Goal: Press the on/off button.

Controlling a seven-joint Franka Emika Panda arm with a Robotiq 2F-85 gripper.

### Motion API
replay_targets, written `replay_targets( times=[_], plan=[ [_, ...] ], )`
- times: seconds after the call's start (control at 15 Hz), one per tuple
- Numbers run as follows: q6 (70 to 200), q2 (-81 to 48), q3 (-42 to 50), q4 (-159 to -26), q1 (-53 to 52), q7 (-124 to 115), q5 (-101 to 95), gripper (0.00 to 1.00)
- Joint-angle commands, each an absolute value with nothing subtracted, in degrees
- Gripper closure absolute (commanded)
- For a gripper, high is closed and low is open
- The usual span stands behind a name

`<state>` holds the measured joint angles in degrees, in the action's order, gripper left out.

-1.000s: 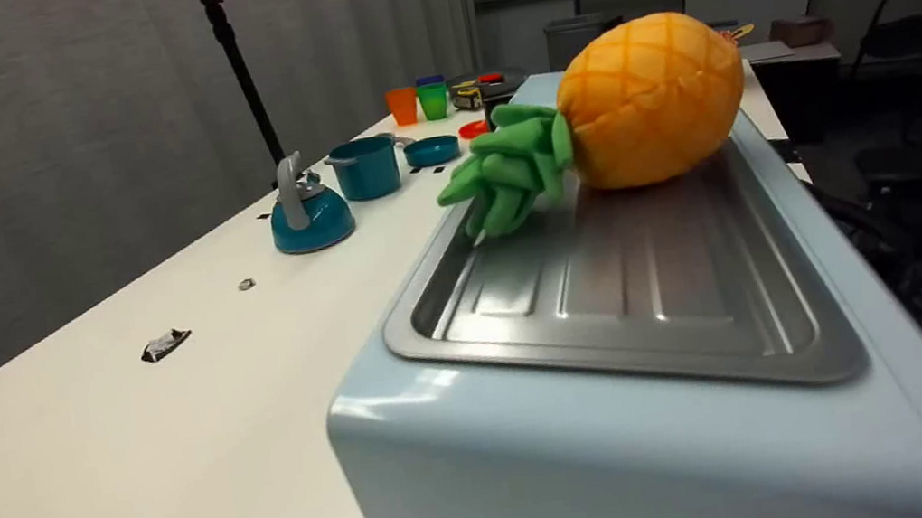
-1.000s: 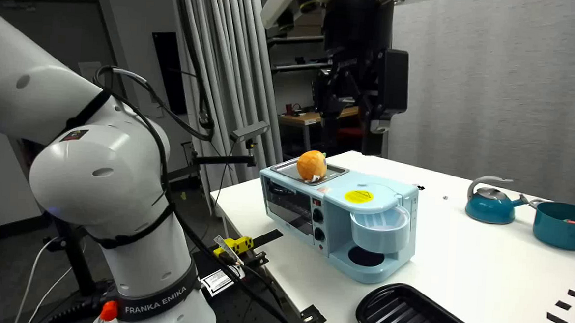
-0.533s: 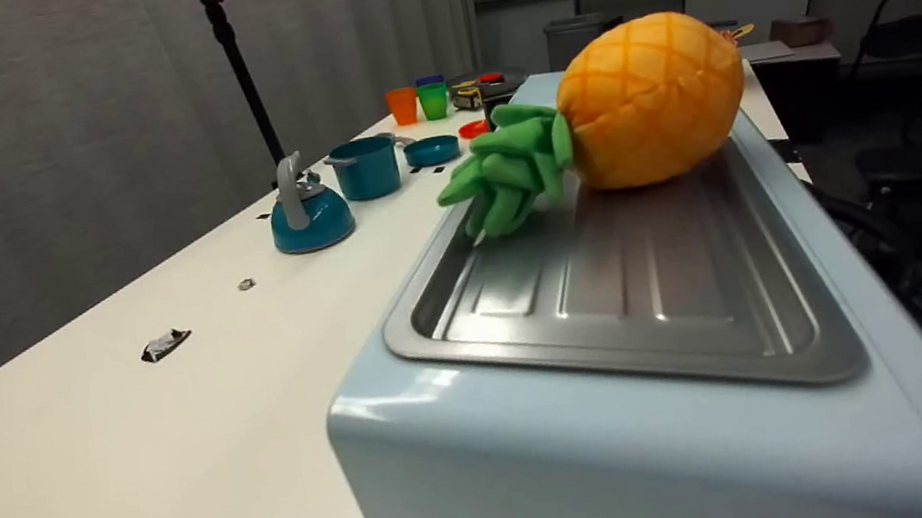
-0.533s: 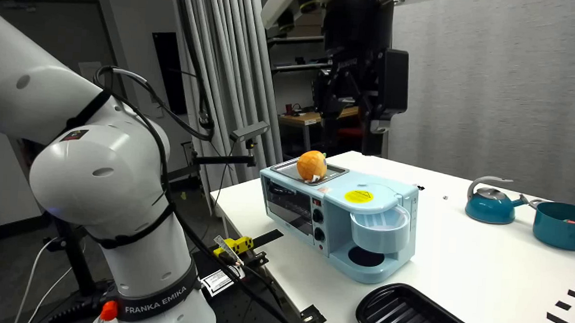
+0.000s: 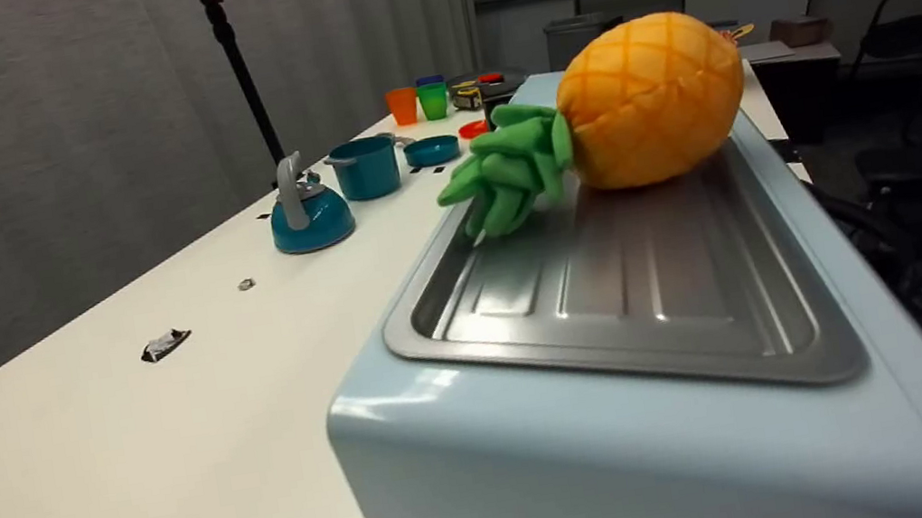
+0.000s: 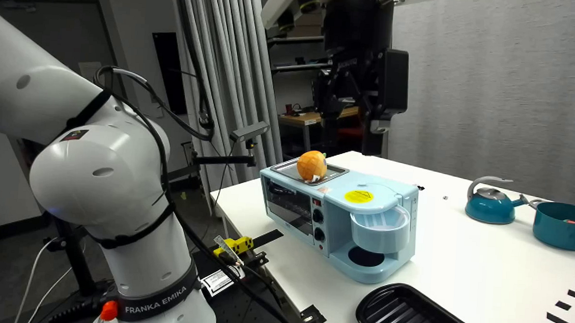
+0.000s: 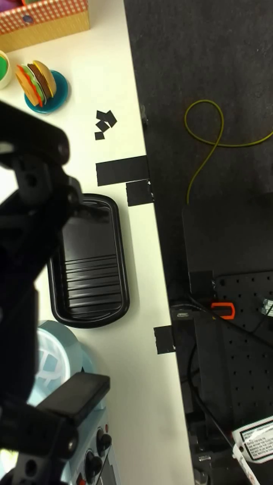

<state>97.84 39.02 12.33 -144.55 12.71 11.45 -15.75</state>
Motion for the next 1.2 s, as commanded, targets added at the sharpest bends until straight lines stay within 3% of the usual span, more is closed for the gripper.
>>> replay_targets(
  times=[0.0,0.53,1.13],
  plan=[
    [97.66,39.08,12.78,-144.45,12.12,11.17,-15.99,0.00],
    [97.78,41.30,10.49,-148.27,9.39,11.19,-14.56,0.00],
    [96.22,47.50,6.42,-156.09,-0.37,17.51,-8.75,0.00]
  ],
)
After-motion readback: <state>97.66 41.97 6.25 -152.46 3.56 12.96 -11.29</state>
